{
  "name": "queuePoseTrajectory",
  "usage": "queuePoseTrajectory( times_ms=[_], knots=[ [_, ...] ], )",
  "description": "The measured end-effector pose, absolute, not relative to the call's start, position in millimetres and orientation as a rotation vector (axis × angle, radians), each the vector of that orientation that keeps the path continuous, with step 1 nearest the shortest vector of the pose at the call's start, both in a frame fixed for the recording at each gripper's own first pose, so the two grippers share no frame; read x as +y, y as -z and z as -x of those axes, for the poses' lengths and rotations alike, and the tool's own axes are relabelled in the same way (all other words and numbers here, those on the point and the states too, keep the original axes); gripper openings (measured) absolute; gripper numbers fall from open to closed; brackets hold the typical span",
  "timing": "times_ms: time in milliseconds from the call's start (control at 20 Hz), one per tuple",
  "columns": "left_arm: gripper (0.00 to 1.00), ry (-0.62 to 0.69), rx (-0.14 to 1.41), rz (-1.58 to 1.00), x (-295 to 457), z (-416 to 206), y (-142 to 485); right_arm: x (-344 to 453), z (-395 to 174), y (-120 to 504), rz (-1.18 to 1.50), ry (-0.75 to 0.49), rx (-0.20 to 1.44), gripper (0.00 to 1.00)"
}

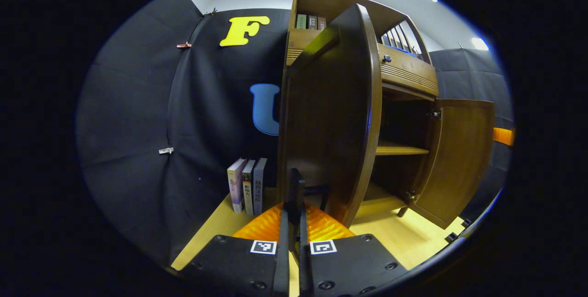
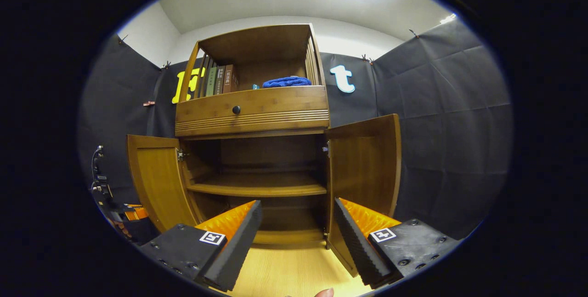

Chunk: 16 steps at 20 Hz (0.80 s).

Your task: Open the right door of the double-door shoe cabinet with the right hand, and open the left door with the left hand.

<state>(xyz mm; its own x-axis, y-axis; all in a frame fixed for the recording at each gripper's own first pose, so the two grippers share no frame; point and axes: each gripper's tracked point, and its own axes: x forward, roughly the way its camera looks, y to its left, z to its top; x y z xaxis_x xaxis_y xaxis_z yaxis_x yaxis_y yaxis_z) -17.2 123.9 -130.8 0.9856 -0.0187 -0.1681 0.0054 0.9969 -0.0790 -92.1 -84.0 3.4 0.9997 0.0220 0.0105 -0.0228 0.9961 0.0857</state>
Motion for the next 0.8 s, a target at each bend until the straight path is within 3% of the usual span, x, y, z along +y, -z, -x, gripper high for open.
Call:
queuePoseTrajectory(
  times_ms=[50,100,150,800],
  knots=[
    [0.12,0.009,0.168,0.079,126,18,131,-81,92,-3,-0.088,-0.028,-0.009,0.93],
    [0.12,0.005,0.168,0.078,130,20,131,-78,92,-5,-0.09,-0.032,-0.01,1.0],
    [0.12,-0.001,0.166,0.078,134,20,131,-75,92,-6,-0.091,-0.037,-0.011,0.93],
    [0.12,-0.058,0.165,0.069,163,29,129,-61,90,-9,-0.083,-0.072,-0.005,0.93]
  ],
)
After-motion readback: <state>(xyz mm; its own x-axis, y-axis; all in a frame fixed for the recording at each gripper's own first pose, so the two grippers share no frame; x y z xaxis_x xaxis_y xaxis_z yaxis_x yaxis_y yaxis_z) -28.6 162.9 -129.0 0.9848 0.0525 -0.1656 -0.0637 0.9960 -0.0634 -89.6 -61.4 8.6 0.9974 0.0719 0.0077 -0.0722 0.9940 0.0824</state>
